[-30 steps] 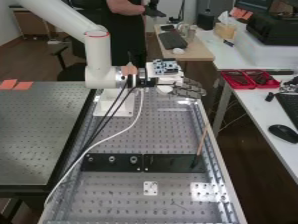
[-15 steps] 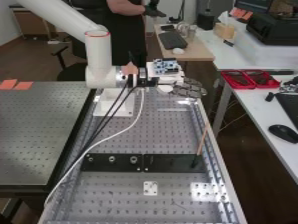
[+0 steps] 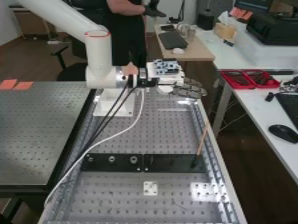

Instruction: Grab the drill bit and place it in the clear container

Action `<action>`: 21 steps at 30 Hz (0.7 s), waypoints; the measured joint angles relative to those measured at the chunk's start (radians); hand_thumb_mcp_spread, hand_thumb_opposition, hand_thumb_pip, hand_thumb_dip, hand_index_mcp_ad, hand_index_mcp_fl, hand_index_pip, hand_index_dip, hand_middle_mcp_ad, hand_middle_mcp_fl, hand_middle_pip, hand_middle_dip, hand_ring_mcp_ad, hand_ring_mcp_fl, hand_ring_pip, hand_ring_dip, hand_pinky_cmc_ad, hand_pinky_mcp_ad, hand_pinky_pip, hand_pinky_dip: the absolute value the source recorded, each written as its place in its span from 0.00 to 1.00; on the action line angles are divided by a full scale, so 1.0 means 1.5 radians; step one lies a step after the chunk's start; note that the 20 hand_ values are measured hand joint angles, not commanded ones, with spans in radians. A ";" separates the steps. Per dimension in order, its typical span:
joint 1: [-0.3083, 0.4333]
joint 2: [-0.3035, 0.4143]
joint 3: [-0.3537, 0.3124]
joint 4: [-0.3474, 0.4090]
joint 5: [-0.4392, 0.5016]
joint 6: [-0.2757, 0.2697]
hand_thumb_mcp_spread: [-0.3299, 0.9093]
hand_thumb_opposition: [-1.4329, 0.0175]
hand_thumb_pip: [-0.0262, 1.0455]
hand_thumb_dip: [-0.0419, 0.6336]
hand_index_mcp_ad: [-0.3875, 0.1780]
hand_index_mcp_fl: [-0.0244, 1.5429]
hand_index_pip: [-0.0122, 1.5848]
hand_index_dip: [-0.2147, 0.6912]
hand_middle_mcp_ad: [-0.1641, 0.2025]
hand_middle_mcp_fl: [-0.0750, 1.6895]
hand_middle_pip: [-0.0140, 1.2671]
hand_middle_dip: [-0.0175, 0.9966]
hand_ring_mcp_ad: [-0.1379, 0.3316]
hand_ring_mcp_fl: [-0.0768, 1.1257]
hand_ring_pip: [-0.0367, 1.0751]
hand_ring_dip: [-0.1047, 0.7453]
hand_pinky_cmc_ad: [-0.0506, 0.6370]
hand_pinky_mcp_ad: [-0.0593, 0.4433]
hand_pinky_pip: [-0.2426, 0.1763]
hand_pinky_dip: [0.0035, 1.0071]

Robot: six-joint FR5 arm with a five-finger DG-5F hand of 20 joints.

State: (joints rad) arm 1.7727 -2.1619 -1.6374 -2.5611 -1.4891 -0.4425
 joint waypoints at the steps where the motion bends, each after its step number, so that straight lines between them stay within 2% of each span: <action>1: 0.000 0.000 0.000 0.000 -0.001 0.000 0.83 0.27 0.38 0.53 0.44 0.67 0.49 0.60 0.60 0.16 0.13 0.15 0.72 0.12 0.13 0.14 0.48 0.45 0.36 0.17; 21: -0.002 0.002 -0.001 -0.002 -0.006 -0.003 0.83 0.27 0.38 0.53 0.44 0.67 0.49 0.60 0.60 0.16 0.14 0.15 0.72 0.12 0.13 0.14 0.48 0.45 0.36 0.17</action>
State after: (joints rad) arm 1.7697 -2.1585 -1.6386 -2.5636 -1.4977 -0.4469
